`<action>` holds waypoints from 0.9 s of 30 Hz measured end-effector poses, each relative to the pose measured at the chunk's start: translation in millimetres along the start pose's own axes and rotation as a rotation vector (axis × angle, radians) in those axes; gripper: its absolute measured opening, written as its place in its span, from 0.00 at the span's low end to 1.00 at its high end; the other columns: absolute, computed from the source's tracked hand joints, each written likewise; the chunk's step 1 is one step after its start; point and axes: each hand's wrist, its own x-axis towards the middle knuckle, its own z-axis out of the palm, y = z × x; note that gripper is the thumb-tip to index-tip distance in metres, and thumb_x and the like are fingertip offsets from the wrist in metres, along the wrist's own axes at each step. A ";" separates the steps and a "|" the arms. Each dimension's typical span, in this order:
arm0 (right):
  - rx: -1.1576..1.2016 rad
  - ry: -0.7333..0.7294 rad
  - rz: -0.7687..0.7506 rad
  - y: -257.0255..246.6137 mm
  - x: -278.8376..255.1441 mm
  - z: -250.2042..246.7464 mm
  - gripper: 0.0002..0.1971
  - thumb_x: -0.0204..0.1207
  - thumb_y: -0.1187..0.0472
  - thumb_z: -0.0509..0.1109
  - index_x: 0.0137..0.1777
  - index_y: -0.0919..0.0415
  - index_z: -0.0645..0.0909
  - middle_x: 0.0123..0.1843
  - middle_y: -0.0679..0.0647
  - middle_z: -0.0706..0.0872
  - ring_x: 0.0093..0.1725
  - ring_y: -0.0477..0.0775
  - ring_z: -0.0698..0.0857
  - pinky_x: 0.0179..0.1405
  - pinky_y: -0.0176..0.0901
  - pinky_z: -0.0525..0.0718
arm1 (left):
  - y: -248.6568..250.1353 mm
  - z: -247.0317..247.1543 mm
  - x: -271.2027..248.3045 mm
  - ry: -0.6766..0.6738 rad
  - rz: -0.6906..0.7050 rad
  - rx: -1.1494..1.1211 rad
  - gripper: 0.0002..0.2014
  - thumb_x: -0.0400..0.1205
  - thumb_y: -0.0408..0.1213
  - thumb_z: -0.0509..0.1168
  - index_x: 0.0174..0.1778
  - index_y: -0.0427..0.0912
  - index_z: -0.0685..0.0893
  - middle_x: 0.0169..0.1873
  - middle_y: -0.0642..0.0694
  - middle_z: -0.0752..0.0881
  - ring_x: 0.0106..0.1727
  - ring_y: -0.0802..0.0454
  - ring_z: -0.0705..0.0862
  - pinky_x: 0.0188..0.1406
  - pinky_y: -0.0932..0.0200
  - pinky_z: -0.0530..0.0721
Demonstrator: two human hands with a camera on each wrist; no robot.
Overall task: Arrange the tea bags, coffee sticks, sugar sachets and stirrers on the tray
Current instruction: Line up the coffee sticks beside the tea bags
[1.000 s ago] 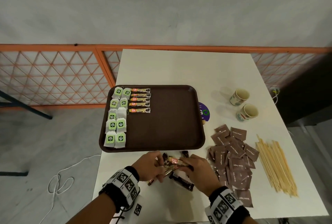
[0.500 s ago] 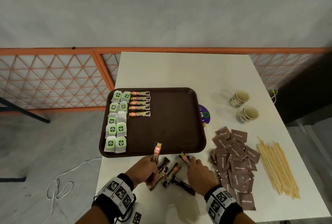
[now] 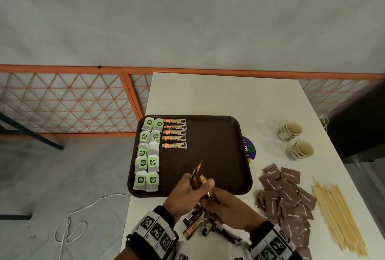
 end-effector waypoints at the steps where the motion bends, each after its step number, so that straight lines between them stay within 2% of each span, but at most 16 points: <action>1: -0.039 -0.020 -0.007 -7.6 6.4 4.3 0.12 0.88 0.64 0.59 0.48 0.46 0.76 0.32 0.35 0.83 0.28 0.34 0.79 0.31 0.26 0.76 | -3.9 -5.8 0.5 0.050 0.039 0.065 0.21 0.77 0.53 0.73 0.53 0.41 0.77 0.42 0.45 0.85 0.44 0.52 0.85 0.44 0.51 0.86; 4: -0.102 -0.047 -0.014 -17.2 27.1 12.8 0.07 0.85 0.61 0.62 0.49 0.53 0.80 0.34 0.42 0.82 0.30 0.38 0.77 0.34 0.32 0.76 | -13.0 -27.4 2.0 0.140 0.090 0.103 0.13 0.81 0.45 0.71 0.51 0.41 0.77 0.42 0.41 0.84 0.40 0.50 0.84 0.38 0.51 0.85; 6: -0.127 -0.051 0.010 -17.6 39.8 17.3 0.07 0.85 0.57 0.63 0.53 0.59 0.81 0.37 0.46 0.82 0.30 0.40 0.77 0.33 0.35 0.77 | -15.4 -41.8 2.7 0.138 0.096 0.050 0.11 0.82 0.40 0.70 0.50 0.37 0.76 0.39 0.39 0.83 0.36 0.49 0.82 0.33 0.54 0.83; 8: -0.114 -0.058 0.052 -17.5 49.9 20.9 0.09 0.86 0.56 0.62 0.52 0.61 0.79 0.37 0.50 0.81 0.27 0.41 0.76 0.29 0.35 0.76 | -16.9 -56.5 3.7 0.119 0.089 -0.039 0.10 0.83 0.35 0.68 0.49 0.35 0.73 0.38 0.38 0.81 0.33 0.49 0.81 0.31 0.54 0.81; 10: -0.086 -0.057 0.061 -18.2 56.7 21.1 0.10 0.87 0.56 0.60 0.46 0.60 0.76 0.35 0.52 0.79 0.25 0.43 0.74 0.27 0.34 0.74 | -16.2 -69.8 2.7 0.106 0.071 -0.134 0.08 0.84 0.32 0.66 0.50 0.37 0.71 0.39 0.37 0.80 0.35 0.47 0.81 0.32 0.54 0.80; 12: -0.103 -0.077 0.065 -20.6 63.4 18.6 0.12 0.88 0.55 0.59 0.44 0.58 0.75 0.34 0.51 0.80 0.25 0.42 0.74 0.27 0.32 0.74 | -14.8 -81.4 1.4 0.076 0.061 -0.177 0.06 0.85 0.31 0.64 0.54 0.38 0.73 0.42 0.38 0.82 0.37 0.48 0.83 0.32 0.55 0.80; 14: -0.154 -0.124 0.063 -24.8 71.1 17.4 0.14 0.88 0.54 0.59 0.41 0.57 0.75 0.32 0.48 0.80 0.26 0.41 0.74 0.30 0.31 0.73 | -15.0 -89.6 1.8 0.029 0.072 -0.122 0.03 0.86 0.32 0.62 0.54 0.37 0.78 0.39 0.41 0.84 0.36 0.52 0.83 0.33 0.57 0.80; 16: -0.174 -0.151 0.053 -29.9 80.6 17.4 0.15 0.88 0.53 0.59 0.40 0.57 0.76 0.32 0.47 0.79 0.27 0.41 0.73 0.30 0.31 0.73 | -16.7 -94.5 4.0 0.042 0.092 -0.062 0.06 0.87 0.34 0.61 0.50 0.35 0.80 0.37 0.42 0.85 0.37 0.51 0.83 0.37 0.54 0.80; 18: -0.140 -0.078 0.049 -31.2 92.3 17.9 0.15 0.86 0.53 0.62 0.42 0.60 0.80 0.32 0.49 0.80 0.26 0.42 0.74 0.28 0.32 0.73 | -17.9 -98.4 6.6 0.104 0.080 -0.070 0.07 0.88 0.34 0.60 0.49 0.35 0.80 0.33 0.45 0.85 0.34 0.51 0.81 0.33 0.55 0.79; 20: -0.086 0.083 0.068 -29.9 104.1 19.4 0.10 0.84 0.56 0.66 0.49 0.61 0.85 0.33 0.49 0.83 0.26 0.43 0.77 0.26 0.32 0.75 | -18.5 -102.0 9.1 0.151 0.050 -0.128 0.06 0.88 0.33 0.58 0.48 0.37 0.79 0.29 0.47 0.82 0.27 0.56 0.79 0.24 0.61 0.75; 21: -0.048 0.149 0.086 -28.6 109.8 20.4 0.08 0.83 0.58 0.67 0.51 0.61 0.86 0.33 0.49 0.84 0.27 0.43 0.79 0.27 0.32 0.77 | -19.1 -103.3 11.3 0.169 0.030 -0.161 0.07 0.88 0.33 0.58 0.47 0.38 0.79 0.29 0.47 0.81 0.26 0.57 0.79 0.23 0.62 0.76; 24: 0.053 0.242 0.183 -24.6 128.9 21.4 0.09 0.84 0.60 0.66 0.49 0.62 0.87 0.36 0.52 0.87 0.29 0.43 0.83 0.27 0.31 0.79 | -23.3 -111.7 20.7 0.263 -0.025 -0.221 0.07 0.89 0.36 0.58 0.50 0.39 0.80 0.35 0.43 0.83 0.35 0.50 0.83 0.32 0.55 0.83; 27: 0.067 0.342 0.310 -20.0 150.9 12.1 0.10 0.85 0.60 0.64 0.47 0.59 0.86 0.39 0.54 0.87 0.30 0.43 0.83 0.29 0.30 0.81 | -30.1 -126.7 22.0 0.314 -0.044 -0.200 0.08 0.88 0.38 0.59 0.54 0.41 0.82 0.40 0.38 0.85 0.39 0.44 0.83 0.29 0.57 0.81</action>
